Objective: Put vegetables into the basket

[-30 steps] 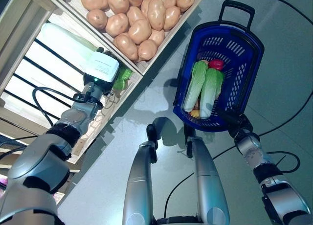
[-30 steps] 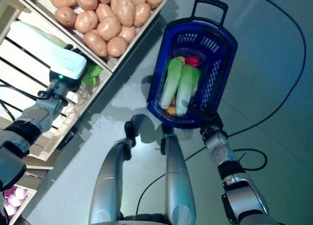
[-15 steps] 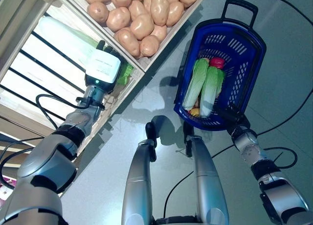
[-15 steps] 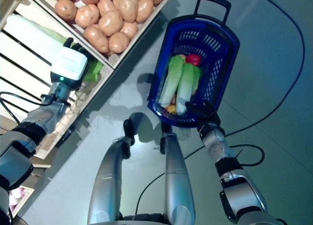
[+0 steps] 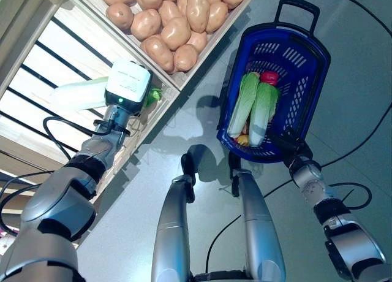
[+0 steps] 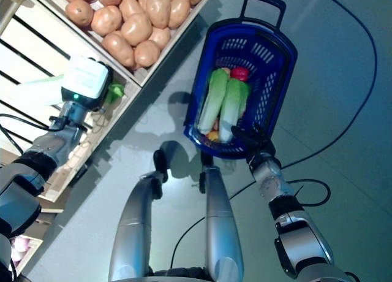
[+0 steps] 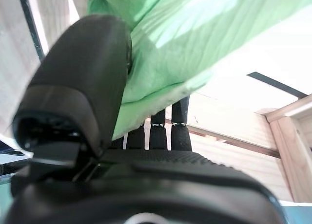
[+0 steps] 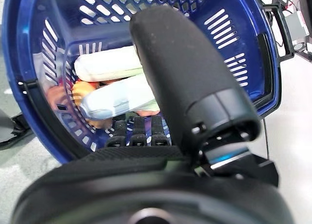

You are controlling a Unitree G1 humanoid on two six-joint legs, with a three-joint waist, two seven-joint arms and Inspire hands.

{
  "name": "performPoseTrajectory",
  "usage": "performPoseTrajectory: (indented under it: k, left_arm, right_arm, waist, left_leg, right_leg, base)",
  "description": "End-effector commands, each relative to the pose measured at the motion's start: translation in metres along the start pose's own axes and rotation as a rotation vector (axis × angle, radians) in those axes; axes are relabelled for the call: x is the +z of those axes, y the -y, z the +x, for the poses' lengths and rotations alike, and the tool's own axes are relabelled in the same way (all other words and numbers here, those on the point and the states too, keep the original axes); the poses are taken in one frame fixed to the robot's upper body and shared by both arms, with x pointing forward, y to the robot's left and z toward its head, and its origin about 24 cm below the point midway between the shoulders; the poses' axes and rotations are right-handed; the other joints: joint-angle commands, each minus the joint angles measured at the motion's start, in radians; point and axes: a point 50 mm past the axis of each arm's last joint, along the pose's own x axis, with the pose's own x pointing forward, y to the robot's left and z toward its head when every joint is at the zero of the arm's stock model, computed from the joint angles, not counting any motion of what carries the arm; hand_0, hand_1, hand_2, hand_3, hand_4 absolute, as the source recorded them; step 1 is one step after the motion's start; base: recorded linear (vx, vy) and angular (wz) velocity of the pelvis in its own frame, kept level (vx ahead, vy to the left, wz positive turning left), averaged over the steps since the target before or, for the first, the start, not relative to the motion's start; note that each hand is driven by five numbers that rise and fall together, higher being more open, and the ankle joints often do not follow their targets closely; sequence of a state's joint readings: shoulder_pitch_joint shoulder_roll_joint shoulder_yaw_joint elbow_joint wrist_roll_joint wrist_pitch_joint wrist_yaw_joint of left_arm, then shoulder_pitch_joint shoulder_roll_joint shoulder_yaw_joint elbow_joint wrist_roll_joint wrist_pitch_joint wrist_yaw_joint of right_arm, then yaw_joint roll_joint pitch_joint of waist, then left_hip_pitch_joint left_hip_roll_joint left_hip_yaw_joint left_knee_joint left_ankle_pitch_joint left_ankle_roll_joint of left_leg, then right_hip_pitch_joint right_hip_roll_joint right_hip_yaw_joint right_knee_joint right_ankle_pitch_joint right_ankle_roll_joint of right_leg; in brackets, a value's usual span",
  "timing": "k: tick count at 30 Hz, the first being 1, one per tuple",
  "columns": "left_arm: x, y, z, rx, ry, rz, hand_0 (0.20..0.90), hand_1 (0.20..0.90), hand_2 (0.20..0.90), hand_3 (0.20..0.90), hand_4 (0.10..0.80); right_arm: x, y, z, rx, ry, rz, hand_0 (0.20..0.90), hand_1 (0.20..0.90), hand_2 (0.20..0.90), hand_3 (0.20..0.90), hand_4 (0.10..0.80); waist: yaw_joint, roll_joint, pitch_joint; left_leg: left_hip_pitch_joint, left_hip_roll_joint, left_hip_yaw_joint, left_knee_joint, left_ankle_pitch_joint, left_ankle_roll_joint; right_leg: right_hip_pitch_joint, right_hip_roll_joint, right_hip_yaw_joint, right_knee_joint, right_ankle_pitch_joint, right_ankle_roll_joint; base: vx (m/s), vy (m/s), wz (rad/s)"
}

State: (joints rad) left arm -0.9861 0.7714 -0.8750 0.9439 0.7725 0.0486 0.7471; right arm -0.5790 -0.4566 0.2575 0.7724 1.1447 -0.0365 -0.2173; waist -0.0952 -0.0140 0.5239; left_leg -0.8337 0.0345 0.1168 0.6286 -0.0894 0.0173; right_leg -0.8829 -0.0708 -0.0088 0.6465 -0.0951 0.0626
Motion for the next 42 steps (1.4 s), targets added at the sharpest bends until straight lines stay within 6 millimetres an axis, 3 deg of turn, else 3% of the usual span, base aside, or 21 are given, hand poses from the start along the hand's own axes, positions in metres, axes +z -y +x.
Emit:
performPoseTrajectory:
  k: [1, 8, 17, 24, 33, 42]
  left_arm:
    - [-0.013, -0.052, 0.030, 0.351, -0.045, -0.054, 0.300, 0.300, 0.300, 0.300, 0.400]
    - [-0.013, -0.071, 0.029, 0.568, -0.019, -0.161, 0.300, 0.300, 0.300, 0.300, 0.400]
    - [-0.010, -0.076, 0.010, 0.716, -0.036, -0.341, 0.300, 0.300, 0.300, 0.300, 0.400]
    - [0.005, -0.064, -0.009, 0.696, -0.065, -0.485, 0.300, 0.300, 0.300, 0.300, 0.400]
    - [0.011, -0.064, -0.012, 0.682, -0.076, -0.547, 0.300, 0.300, 0.300, 0.300, 0.400]
    - [0.014, -0.069, -0.015, 0.717, -0.092, -0.664, 0.300, 0.300, 0.300, 0.300, 0.400]
  right_arm:
    - [0.018, -0.007, -0.003, 0.033, 0.091, -0.026, 0.900, 0.900, 0.900, 0.900, 0.800]
    - [0.011, 0.001, -0.004, 0.011, 0.099, -0.010, 0.900, 0.900, 0.900, 0.900, 0.800]
    - [-0.004, 0.001, -0.011, -0.020, 0.100, 0.000, 0.900, 0.900, 0.900, 0.900, 0.800]
    - [-0.019, 0.016, -0.017, -0.064, 0.084, 0.015, 0.900, 0.900, 0.900, 0.900, 0.800]
    - [-0.014, 0.017, -0.017, -0.071, 0.085, 0.041, 0.900, 0.900, 0.900, 0.900, 0.800]
    - [-0.013, 0.014, -0.019, -0.064, 0.109, 0.031, 0.900, 0.900, 0.900, 0.900, 0.800]
  waist:
    - [-0.006, 0.015, -0.004]
    - [0.003, 0.006, -0.004]
    - [0.035, -0.007, -0.004]
    - [0.065, -0.016, -0.043]
    - [0.086, -0.034, -0.028]
    - [0.092, -0.038, -0.007]
  left_leg:
    - [0.070, -0.034, -0.002, -0.087, 0.010, -0.061]
    - [0.142, -0.028, -0.015, -0.131, 0.024, -0.064]
    - [0.306, -0.038, -0.039, -0.261, 0.062, -0.069]
    - [0.415, -0.059, -0.057, -0.364, 0.081, -0.069]
    - [0.427, -0.088, -0.071, -0.324, 0.051, -0.050]
    - [0.439, -0.095, -0.073, -0.327, 0.045, -0.040]
  right_leg:
    - [0.084, 0.038, -0.041, -0.081, 0.051, 0.003]
    - [0.156, 0.036, -0.046, -0.124, 0.057, 0.005]
    - [0.326, 0.015, -0.070, -0.255, 0.080, 0.011]
    - [0.448, -0.009, -0.110, -0.362, 0.096, 0.020]
    - [0.479, -0.006, -0.129, -0.352, 0.087, 0.008]
    - [0.489, -0.010, -0.130, -0.366, 0.098, 0.013]
  base:
    - [0.000, 0.000, 0.00]
    - [-0.001, -0.018, 0.00]
    - [0.000, -0.003, 0.00]
    - [0.053, -0.004, 0.11]
    - [0.003, -0.006, 0.05]
    - [-0.002, 0.001, 0.04]
